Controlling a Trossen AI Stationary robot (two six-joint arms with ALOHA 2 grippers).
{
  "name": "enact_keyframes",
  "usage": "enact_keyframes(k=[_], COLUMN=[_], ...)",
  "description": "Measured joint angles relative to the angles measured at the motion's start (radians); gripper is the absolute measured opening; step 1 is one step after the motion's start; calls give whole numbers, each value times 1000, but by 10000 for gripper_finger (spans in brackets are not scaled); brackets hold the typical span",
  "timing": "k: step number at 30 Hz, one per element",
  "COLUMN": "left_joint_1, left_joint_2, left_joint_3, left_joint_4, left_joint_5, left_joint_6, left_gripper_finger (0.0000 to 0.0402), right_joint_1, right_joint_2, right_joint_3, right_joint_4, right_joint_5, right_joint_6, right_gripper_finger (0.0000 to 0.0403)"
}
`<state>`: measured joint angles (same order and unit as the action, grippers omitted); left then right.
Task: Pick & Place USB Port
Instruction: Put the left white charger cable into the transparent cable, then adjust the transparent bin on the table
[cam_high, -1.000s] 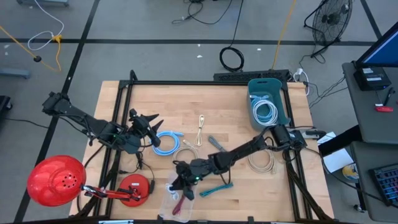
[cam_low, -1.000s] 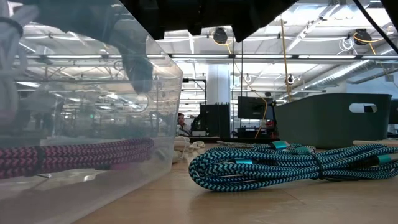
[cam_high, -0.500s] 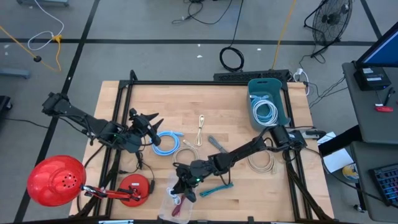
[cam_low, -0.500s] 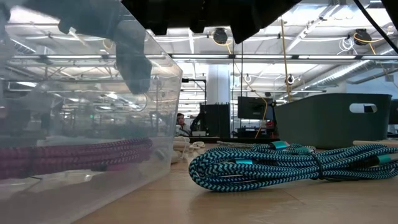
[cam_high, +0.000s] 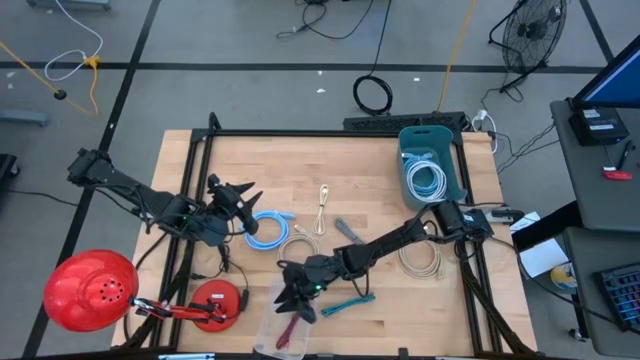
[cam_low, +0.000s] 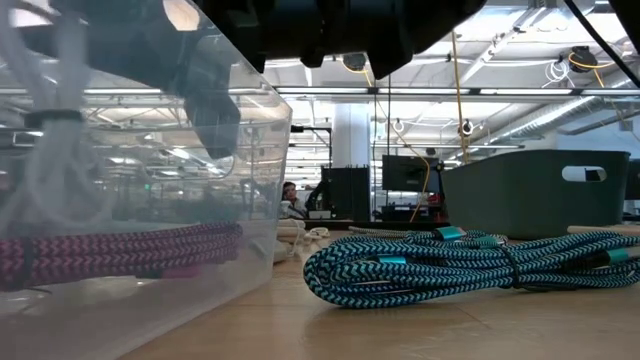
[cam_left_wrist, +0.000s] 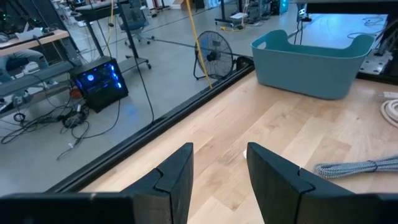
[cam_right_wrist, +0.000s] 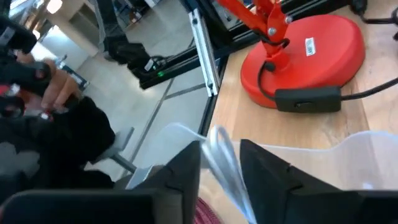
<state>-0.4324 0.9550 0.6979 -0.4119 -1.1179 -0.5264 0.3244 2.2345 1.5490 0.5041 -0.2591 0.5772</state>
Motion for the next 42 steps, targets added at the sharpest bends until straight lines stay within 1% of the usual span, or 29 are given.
enact_keyframes(k=[5, 10, 16, 21, 25, 30, 35, 39, 42], left_joint_1=[0, 0, 0, 0, 0, 0, 0, 0, 0], left_joint_2=[0, 0, 0, 0, 0, 0, 0, 0, 0], left_joint_3=[0, 0, 0, 0, 0, 0, 0, 0, 0], left_joint_4=[-13, -13, -13, -13, -14, -15, -16, -16, -20], left_joint_5=[0, 0, 0, 0, 0, 0, 0, 0, -2], left_joint_6=[-15, -19, -20, -22, -22, -22, -25, -25, -25], left_gripper_finger=[154, 154, 154, 154, 154, 154, 154, 154, 154], right_joint_1=[4, 5, 5, 4, 2, 2, -2, 12, 26], right_joint_2=[0, 0, 0, -11, -55, -135, -180, -182, -172], right_joint_3=[0, 0, 0, 0, 0, 0, -1, -1, -1], right_joint_4=[0, -16, -16, -51, -173, -413, -559, -514, -440], right_joint_5=[-34, -34, -37, -84, -80, -14, -5, -14, -72], right_joint_6=[-71, -96, -103, -123, -187, -282, -302, -278, -239], right_gripper_finger=[141, 146, 127, 111, 96, 77, 57, 49, 48])
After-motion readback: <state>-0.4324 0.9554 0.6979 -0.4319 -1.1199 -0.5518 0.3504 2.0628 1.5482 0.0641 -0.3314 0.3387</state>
